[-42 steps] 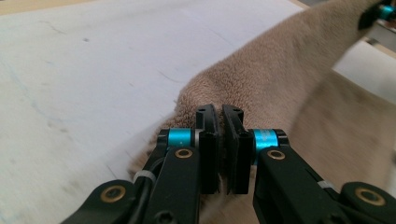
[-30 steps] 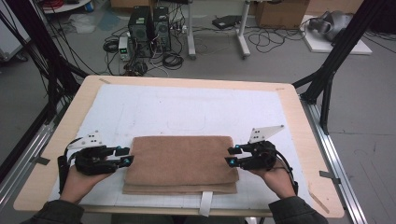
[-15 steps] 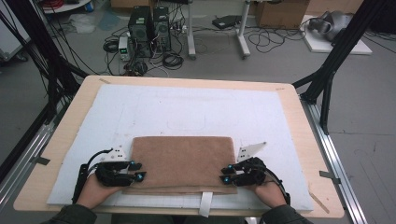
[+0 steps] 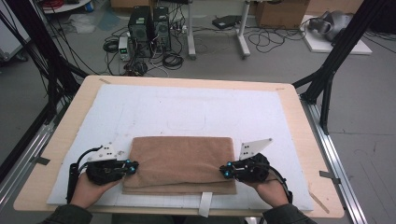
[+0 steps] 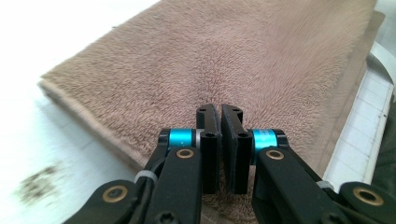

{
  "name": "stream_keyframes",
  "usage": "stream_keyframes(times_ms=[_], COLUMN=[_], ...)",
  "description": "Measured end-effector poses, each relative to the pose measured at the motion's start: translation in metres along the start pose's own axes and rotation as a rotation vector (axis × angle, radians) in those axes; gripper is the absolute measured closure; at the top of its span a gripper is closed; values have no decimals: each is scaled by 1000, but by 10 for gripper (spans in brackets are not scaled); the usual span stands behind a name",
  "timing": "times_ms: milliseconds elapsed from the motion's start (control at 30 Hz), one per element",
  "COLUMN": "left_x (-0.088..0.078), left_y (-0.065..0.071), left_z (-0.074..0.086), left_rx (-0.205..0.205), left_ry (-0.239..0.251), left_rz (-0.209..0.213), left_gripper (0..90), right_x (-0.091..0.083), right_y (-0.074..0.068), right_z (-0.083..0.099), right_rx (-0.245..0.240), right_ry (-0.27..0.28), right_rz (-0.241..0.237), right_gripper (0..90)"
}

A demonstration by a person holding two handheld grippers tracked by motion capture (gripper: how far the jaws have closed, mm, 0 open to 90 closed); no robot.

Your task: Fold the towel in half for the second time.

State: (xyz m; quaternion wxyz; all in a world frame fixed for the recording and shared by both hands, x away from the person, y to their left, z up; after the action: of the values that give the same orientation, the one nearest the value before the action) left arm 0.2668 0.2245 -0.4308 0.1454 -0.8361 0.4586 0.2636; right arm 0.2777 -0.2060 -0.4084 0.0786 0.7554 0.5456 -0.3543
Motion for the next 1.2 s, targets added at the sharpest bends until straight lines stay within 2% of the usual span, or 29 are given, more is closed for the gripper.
stream_keyframes(times_ms=[67,100,167,200,267,333,367,433,500,533,633,667,833,933,1000,1100,1167,1200], left_x=[0,1,-1,-4,-8,-9,-8,-2,4,5,5,4,-17,-26,-25,-17,-11,-8], left_y=[-1,0,4,7,13,17,19,21,23,24,21,20,11,8,12,21,25,26], left_z=[5,6,5,3,1,2,5,12,19,21,19,17,-5,-10,-6,12,23,28], left_rx=[-18,-22,-36,-37,-22,-9,3,11,16,19,25,28,50,56,64,84,80,67], left_ry=[-13,-20,4,28,39,25,-1,-57,-83,-71,-60,-56,16,30,5,-65,-91,-86], left_rz=[13,19,30,44,49,77,85,108,111,95,99,96,32,23,34,55,54,57], left_gripper=[847,801,650,623,578,579,584,596,603,640,828,854,863,863,862,856,837,816], right_x=[3,8,18,19,17,13,11,13,17,20,22,21,4,-7,-7,4,13,17], right_y=[-6,-7,-5,-4,-4,-5,-7,-4,-1,1,5,5,-2,-12,-18,-18,-15,-13], right_z=[2,5,13,16,17,17,17,20,26,30,34,33,12,1,-1,11,23,29], right_rx=[2,11,24,35,48,40,37,35,47,53,61,57,15,-9,-34,-15,13,23], right_ry=[-1,-23,-70,-67,-42,-32,-38,-64,-94,-104,-75,-68,-44,-1,-11,-50,-85,-100], right_rz=[-19,-22,-17,-17,-11,-17,-14,7,4,3,-9,-22,-6,-25,-20,-35,-46,-47], right_gripper=[823,776,718,694,669,668,663,640,645,671,840,851,853,853,852,850,844,837])
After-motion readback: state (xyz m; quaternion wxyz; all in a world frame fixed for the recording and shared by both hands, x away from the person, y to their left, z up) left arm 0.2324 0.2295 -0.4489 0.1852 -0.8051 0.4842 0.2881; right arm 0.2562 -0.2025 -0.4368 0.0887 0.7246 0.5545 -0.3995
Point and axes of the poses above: each handheld gripper's, and its own axes: x roughly forward along the jaws, z roughly out of its underside, y roughly to its right, the point moved 2 cm from there along x, roughly forward along the jaws, and after that the axes turned 9 degrees about x, right-handed, at the moved point
